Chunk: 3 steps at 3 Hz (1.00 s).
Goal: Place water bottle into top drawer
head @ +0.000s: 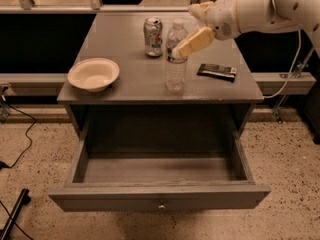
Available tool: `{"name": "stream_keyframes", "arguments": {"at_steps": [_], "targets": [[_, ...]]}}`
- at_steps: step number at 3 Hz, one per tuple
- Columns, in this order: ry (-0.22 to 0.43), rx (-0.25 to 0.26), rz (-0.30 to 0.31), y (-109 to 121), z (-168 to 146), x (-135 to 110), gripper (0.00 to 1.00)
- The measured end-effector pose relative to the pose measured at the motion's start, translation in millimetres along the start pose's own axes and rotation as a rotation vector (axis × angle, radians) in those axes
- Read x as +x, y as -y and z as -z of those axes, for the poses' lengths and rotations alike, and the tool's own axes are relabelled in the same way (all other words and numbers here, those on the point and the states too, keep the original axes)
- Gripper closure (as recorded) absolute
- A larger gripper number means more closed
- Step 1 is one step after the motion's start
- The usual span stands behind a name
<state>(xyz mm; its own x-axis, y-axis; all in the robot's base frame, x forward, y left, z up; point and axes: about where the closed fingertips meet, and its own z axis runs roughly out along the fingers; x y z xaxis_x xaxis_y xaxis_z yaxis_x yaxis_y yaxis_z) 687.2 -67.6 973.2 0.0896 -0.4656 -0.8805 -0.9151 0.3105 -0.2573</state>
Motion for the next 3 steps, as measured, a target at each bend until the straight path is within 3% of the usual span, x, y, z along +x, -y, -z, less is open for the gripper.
{"name": "stream_keyframes", "arguments": {"at_steps": [1,3], "targets": [[0.06,-0.071,-0.052,-12.4,-20.2,12.4,0.0],[0.081,-0.074,-0.052,-14.7,-23.9,11.5,0.0]]}}
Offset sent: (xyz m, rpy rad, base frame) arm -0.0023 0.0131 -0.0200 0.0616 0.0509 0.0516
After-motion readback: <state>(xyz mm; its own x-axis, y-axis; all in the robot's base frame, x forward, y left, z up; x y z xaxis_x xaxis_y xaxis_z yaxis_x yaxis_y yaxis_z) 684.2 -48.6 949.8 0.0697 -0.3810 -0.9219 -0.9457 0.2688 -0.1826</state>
